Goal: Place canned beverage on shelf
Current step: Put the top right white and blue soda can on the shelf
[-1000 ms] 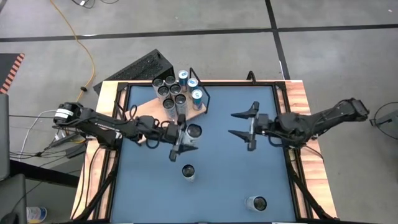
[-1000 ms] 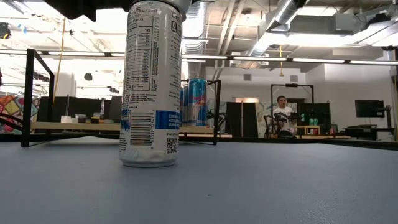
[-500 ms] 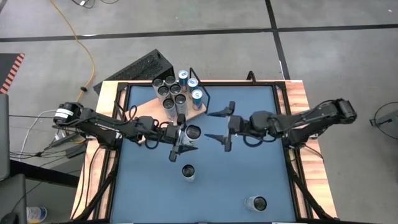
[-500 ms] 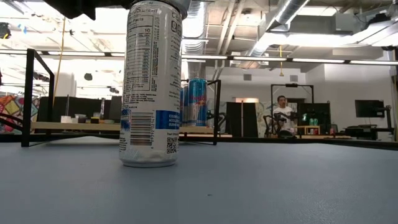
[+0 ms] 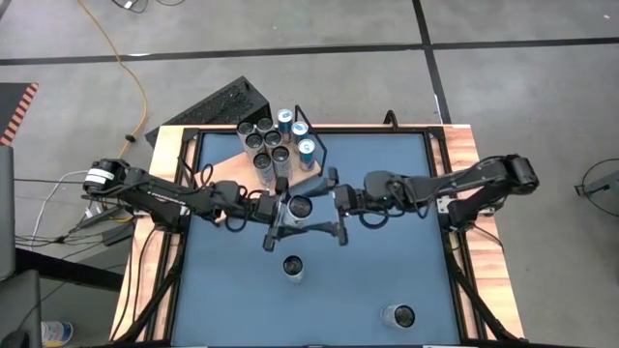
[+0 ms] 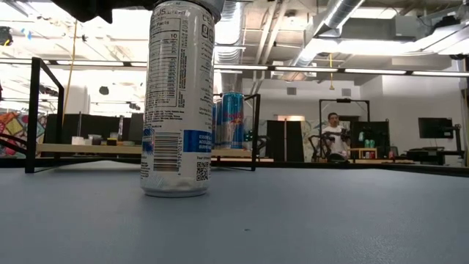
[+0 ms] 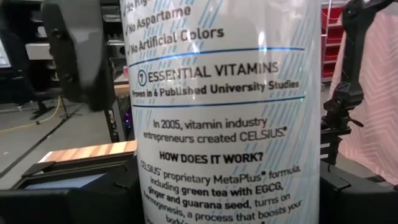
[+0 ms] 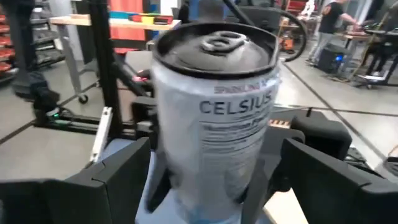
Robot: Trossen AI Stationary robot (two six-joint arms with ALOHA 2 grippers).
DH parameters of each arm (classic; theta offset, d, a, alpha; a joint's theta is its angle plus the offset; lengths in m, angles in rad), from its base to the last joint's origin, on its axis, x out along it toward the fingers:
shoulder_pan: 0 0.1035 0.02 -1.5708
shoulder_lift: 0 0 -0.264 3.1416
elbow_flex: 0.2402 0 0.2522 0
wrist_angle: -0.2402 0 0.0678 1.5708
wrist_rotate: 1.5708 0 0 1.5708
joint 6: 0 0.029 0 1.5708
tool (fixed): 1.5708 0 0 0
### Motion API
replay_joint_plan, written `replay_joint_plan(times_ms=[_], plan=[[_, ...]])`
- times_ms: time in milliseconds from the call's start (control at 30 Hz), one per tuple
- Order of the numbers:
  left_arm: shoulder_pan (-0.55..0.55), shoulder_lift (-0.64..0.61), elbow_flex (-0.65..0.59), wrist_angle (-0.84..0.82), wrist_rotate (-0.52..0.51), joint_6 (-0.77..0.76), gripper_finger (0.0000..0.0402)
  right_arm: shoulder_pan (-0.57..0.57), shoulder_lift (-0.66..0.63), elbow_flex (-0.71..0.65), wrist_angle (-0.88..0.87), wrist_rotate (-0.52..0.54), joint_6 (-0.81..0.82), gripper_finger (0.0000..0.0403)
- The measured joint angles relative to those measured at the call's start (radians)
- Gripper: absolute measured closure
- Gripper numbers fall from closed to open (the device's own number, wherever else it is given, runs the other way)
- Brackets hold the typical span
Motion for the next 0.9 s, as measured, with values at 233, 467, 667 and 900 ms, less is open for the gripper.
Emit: replay_joint_plan(times_ms=[233, 467, 667, 900], plan=[[0.0, 0.0, 0.0, 0.0, -0.043, 0.0, 0.0158, -0.01, 0.046, 0.0, 0.093, 0.0, -0.071, 0.0051], [0.0, 0.0, 0.0, -0.002, -0.068, 0.014, 0.0158, -0.009, 0.063, -0.001, 0.118, -0.002, -0.08, 0.0085], [0.0, 0.0, 0.0, 0.003, -0.08, 0.013, 0.0158, -0.01, 0.063, 0.001, 0.126, -0.004, -0.08, 0.0131], [-0.001, 0.0, 0.0, -0.005, -0.092, 0.005, 0.0158, -0.009, 0.063, 0.001, 0.124, -0.007, -0.076, 0.0193]])
